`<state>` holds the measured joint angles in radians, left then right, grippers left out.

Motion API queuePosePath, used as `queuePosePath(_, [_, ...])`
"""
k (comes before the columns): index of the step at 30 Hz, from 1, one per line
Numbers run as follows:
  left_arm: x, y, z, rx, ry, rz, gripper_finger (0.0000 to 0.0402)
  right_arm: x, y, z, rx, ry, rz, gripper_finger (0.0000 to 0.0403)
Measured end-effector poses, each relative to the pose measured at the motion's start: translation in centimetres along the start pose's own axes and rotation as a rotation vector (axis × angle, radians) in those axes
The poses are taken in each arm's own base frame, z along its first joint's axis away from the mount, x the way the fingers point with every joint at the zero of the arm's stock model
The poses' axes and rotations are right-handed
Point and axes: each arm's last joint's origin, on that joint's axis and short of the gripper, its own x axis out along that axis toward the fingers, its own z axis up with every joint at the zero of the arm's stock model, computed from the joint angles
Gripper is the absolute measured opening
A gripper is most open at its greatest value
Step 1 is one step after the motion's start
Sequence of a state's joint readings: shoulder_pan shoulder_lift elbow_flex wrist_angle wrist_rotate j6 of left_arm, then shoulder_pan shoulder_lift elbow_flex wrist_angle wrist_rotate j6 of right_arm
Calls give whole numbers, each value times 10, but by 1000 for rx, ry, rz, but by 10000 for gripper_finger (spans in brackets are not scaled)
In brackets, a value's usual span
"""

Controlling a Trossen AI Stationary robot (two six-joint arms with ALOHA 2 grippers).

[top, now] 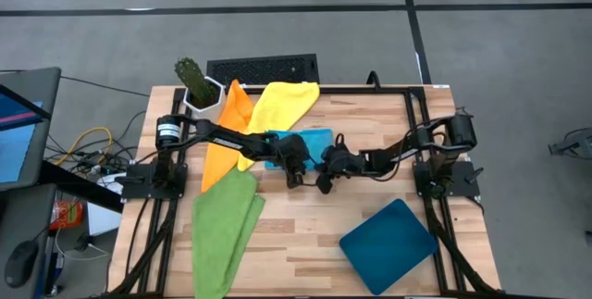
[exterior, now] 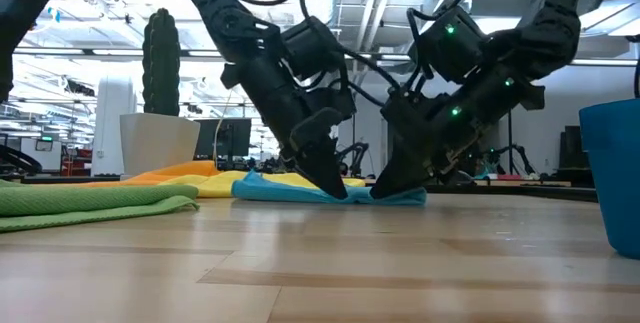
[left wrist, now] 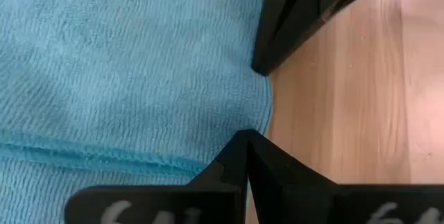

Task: Fold microfiber towels
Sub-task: Fold the blue microfiber towel

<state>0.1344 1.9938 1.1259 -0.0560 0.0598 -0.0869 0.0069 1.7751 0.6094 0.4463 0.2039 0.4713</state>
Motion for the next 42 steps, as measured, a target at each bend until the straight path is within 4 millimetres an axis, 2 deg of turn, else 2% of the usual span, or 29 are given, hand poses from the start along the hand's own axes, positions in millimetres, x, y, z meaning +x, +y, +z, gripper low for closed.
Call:
queuePosePath(5, [-2,4,0,21,8,41,0,-14,4,15,8,-69,21,25])
queuePosePath(9, [-3,7,0,-3,9,50,0,-23,1,18,-1,-66,-72,18])
queuePosePath(13, [-3,7,0,3,9,54,0,-24,-7,4,-3,-19,-112,17])
queuePosePath(16, [-2,7,-1,2,10,55,0,-23,-15,-15,57,25,-133,24])
queuePosePath(19, [-2,7,0,5,5,53,0,-23,-19,-21,87,34,-119,25])
queuePosePath(22, [-2,8,0,6,-1,53,0,-29,-20,-15,92,29,-68,21])
queuePosePath(25, [-2,8,0,5,-3,53,0,-43,-15,7,68,-98,-24,17])
queuePosePath(27, [-2,8,0,5,-3,52,0,-54,-16,20,48,-194,-73,17])
queuePosePath(29, [-2,8,0,4,-4,51,0,-58,-25,23,30,-226,-150,18])
queuePosePath(32, [-2,8,0,-8,-5,51,0,-55,-43,22,55,-212,-201,20])
queuePosePath(35, [-2,7,1,-23,-5,47,0,-44,-58,9,72,-118,-200,19])
queuePosePath(39, [-5,6,10,-21,-6,43,0,-30,-61,-2,68,-39,-145,18])
queuePosePath(42, [-17,5,25,-22,-26,49,0,-25,-63,-7,98,-9,-154,20])
